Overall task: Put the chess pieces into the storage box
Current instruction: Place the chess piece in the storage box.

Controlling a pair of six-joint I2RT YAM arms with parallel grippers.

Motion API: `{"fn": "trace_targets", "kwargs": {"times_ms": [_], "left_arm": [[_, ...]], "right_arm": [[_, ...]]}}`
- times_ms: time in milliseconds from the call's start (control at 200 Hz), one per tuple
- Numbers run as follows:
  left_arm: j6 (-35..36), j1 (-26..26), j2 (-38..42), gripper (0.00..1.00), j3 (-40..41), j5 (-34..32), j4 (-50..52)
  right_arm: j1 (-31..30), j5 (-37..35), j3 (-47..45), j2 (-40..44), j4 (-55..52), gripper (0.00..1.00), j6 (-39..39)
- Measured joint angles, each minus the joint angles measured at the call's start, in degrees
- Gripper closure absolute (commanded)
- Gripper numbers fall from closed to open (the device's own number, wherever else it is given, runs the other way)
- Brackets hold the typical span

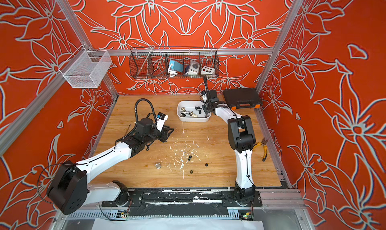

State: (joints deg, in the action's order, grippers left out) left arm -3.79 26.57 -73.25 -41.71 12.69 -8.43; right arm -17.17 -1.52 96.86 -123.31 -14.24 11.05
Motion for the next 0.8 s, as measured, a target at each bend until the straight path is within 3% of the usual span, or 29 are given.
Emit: {"fn": "trace_targets", "kwargs": {"times_ms": [355, 796], "left_arm": [[-0.15, 0.00, 1.44, 0.63, 1.11, -0.20, 0.28], [-0.35, 0.00, 1.53, 0.63, 1.40, -0.20, 0.28]], "right_arm": [[-0.04, 0.11, 0.26, -0.55, -0.04, 0.69, -1.68], [-0.11, 0.11, -1.42, 0.46, 1.25, 0.68, -2.36]]}}
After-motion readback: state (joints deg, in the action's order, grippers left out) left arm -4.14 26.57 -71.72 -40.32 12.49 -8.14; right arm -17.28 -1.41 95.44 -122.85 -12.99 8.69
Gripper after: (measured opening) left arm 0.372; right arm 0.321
